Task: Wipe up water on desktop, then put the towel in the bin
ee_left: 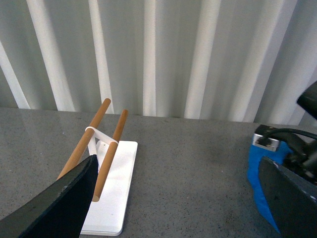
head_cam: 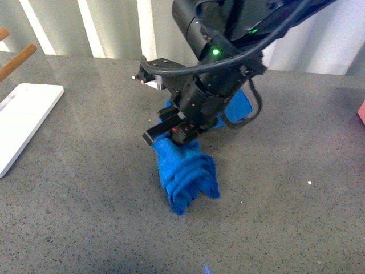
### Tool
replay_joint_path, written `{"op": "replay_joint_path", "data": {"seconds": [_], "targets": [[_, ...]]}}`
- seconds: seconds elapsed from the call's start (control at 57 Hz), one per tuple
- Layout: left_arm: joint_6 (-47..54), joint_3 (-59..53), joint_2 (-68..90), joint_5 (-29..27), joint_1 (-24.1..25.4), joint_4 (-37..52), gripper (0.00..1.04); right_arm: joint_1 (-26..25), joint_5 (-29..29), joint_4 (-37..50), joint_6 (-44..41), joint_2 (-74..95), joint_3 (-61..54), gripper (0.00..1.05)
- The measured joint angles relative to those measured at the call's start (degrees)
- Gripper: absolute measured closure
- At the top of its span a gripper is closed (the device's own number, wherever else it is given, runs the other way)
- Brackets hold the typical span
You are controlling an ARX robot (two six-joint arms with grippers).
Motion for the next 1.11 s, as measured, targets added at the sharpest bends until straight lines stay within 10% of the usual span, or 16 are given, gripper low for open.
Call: {"op": "replay_joint_path", "data": {"seconds": [0.404, 0.754, 1.105], "targets": [[0.00, 0.00, 0.00, 0.00, 0.00, 0.00, 0.07, -7.69, 8.81, 4.33, -4.74, -26.97, -9.25, 0.99], [0.00, 0.00, 0.00, -0.02, 0.00, 0.00, 0.07, -18.23, 25.27, -12.09, -3.17, -30.93, 5.07, 0.99], [0.00, 0.00, -0.02, 0.00, 0.00, 0.00, 0.07, -29.40, 26.51, -21.11, -1.03, -34.80, 1.44, 0.99]]}}
